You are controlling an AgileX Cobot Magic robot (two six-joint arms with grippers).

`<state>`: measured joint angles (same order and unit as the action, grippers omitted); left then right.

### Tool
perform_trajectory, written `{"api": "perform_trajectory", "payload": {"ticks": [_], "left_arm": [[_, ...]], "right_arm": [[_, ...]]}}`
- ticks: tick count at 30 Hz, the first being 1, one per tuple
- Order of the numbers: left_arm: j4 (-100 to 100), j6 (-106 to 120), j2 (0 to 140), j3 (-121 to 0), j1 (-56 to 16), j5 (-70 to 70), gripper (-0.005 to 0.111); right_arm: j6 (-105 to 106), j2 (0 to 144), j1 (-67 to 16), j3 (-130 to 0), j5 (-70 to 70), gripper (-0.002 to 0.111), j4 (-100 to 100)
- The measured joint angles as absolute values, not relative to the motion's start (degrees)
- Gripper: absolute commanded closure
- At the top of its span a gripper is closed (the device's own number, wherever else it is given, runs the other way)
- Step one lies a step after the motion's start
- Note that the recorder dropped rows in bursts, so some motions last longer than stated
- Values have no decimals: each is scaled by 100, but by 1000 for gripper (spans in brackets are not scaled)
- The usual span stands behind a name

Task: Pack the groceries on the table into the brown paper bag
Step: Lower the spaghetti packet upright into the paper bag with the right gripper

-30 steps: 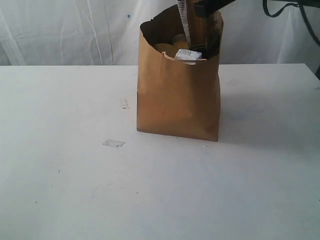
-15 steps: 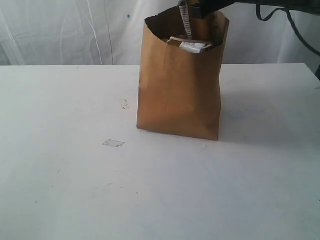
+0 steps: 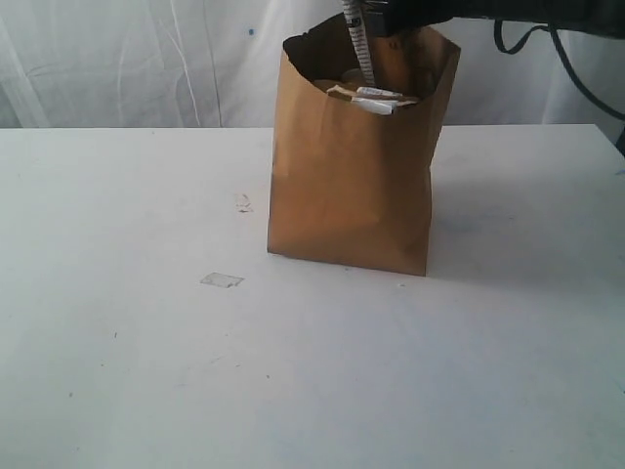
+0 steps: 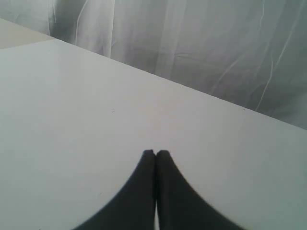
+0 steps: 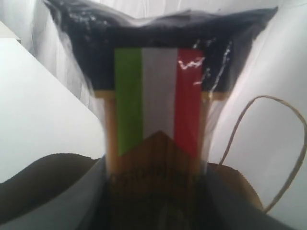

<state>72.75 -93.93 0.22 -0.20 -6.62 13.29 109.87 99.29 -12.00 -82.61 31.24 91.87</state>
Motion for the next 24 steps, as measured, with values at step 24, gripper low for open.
{"api": "perform_trajectory", "payload": {"ticks": [24], "left_arm": [[7275, -9393, 22, -20, -662, 1329, 107]], "right_arm": [[9814, 10072, -1223, -8275, 3173, 60, 8211]]}}
